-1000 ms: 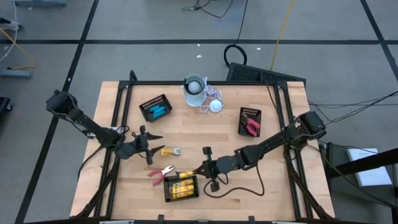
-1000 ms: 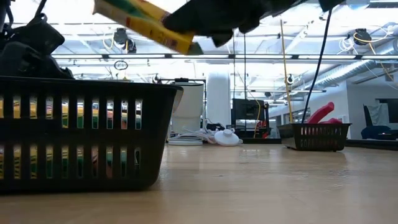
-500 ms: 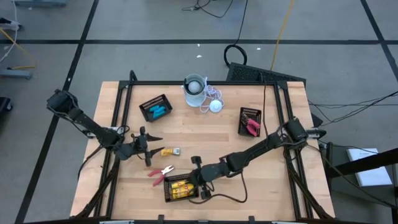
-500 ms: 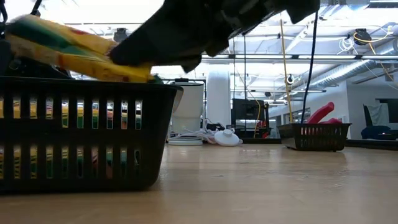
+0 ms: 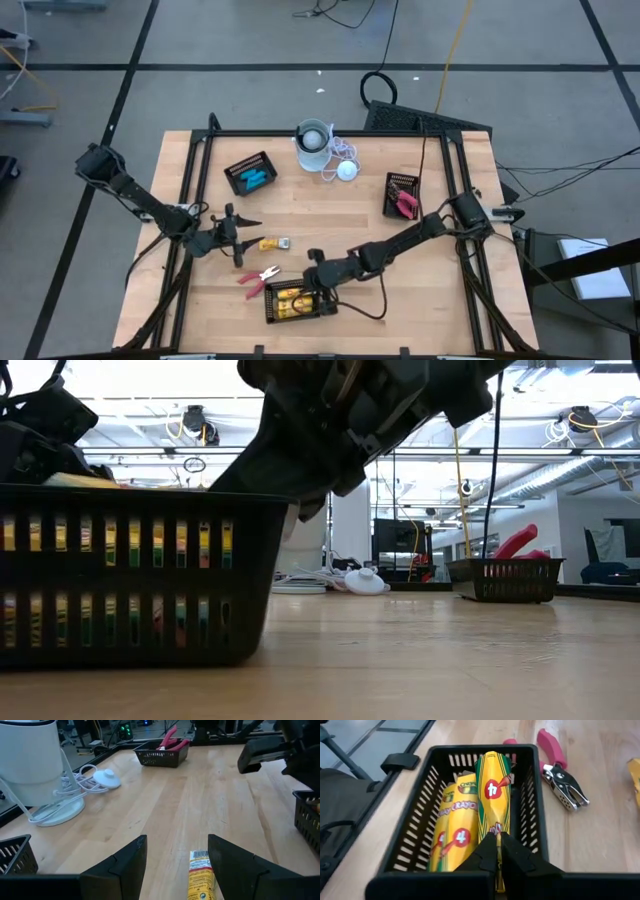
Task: Pick & Place School Supplies
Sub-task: Put the yellow crayon box into the bottom black bin
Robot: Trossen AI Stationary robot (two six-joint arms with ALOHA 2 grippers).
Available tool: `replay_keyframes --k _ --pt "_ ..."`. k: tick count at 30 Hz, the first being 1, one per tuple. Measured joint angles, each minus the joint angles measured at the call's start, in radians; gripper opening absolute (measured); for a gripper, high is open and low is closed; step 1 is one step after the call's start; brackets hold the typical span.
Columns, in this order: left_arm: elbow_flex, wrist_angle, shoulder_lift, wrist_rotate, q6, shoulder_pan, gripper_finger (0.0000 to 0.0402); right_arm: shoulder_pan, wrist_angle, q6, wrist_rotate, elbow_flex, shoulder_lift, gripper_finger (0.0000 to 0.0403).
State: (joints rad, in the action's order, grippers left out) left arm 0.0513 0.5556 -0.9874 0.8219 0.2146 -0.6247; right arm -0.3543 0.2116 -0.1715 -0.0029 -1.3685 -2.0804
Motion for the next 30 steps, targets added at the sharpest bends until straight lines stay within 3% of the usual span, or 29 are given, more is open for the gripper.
replay_keyframes --k 7,16,20,30 --pt "0.0 -0.002 0.0 -0.01 0.007 0.0 0.0214 0.0 0.001 0.05 0.001 0.0 0.0 0.0033" --pt "0.0 -0.005 0.0 -0.021 0.016 0.0 0.0214 0.0 0.019 0.071 0.01 0.0 0.0 0.0185" --pt "0.0 -0.005 0.0 -0.063 0.031 0.0 0.0214 0.0 0.046 0.115 0.054 0.0 0.003 0.0232" --pt "0.001 -0.04 -0.001 -0.205 0.095 0.026 0.0214 0.0 -0.11 0.242 0.173 0.001 0.127 0.024"
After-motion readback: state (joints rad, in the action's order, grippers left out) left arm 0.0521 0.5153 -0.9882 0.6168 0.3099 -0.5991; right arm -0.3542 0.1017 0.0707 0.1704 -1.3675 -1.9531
